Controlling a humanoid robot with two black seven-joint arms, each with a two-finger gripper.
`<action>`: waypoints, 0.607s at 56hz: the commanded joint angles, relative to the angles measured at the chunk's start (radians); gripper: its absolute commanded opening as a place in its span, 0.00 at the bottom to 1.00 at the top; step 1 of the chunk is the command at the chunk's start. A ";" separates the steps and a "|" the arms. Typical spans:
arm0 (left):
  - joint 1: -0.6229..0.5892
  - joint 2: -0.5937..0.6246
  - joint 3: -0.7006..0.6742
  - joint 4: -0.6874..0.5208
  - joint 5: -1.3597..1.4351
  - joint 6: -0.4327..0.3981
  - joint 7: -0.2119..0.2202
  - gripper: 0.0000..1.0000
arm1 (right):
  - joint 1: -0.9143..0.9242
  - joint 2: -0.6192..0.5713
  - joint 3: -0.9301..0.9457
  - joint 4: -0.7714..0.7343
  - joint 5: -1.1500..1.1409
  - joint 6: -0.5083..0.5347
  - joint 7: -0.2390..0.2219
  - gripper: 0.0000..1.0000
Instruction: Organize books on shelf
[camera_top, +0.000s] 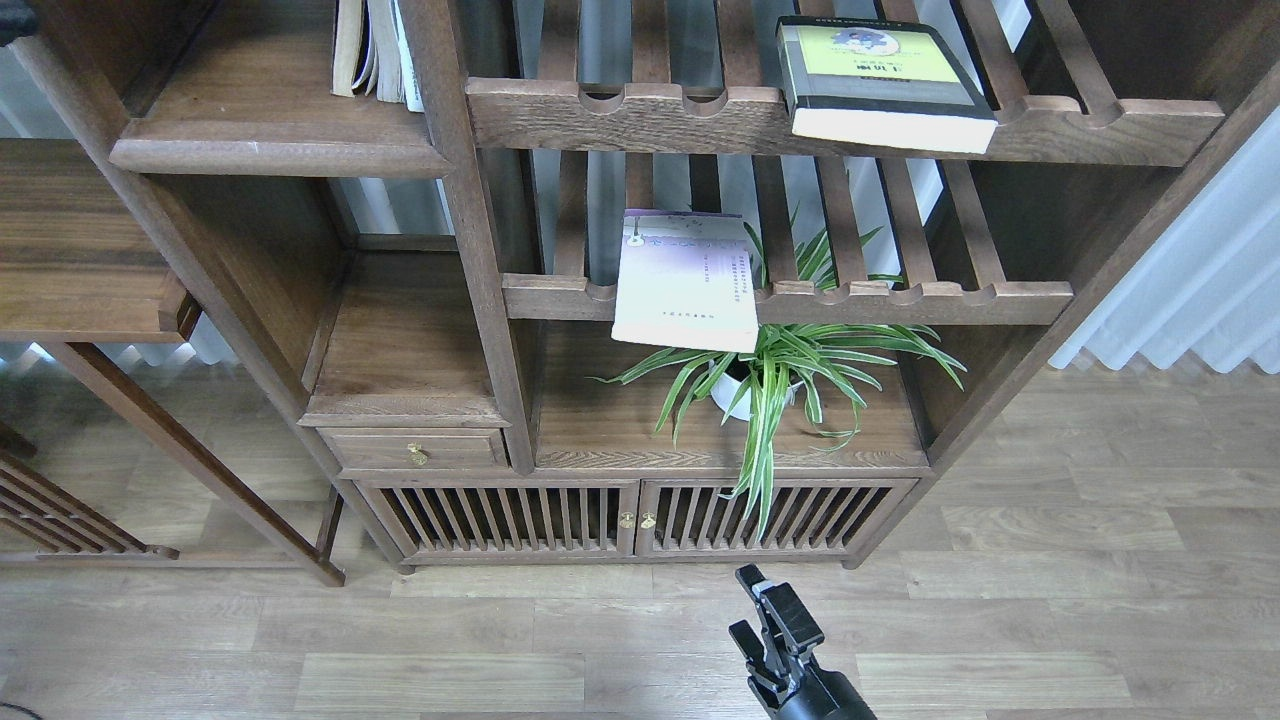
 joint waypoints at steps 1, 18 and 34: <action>-0.022 0.026 -0.004 -0.020 0.018 0.000 0.015 0.06 | 0.001 0.000 0.000 0.000 0.000 0.000 0.000 0.99; -0.039 0.018 0.001 -0.028 0.021 0.000 0.023 0.06 | 0.001 0.000 0.000 0.000 0.000 0.000 0.000 0.99; -0.025 -0.169 -0.065 0.016 -0.002 0.000 -0.072 0.06 | -0.008 -0.001 0.000 0.009 0.000 0.000 0.000 0.99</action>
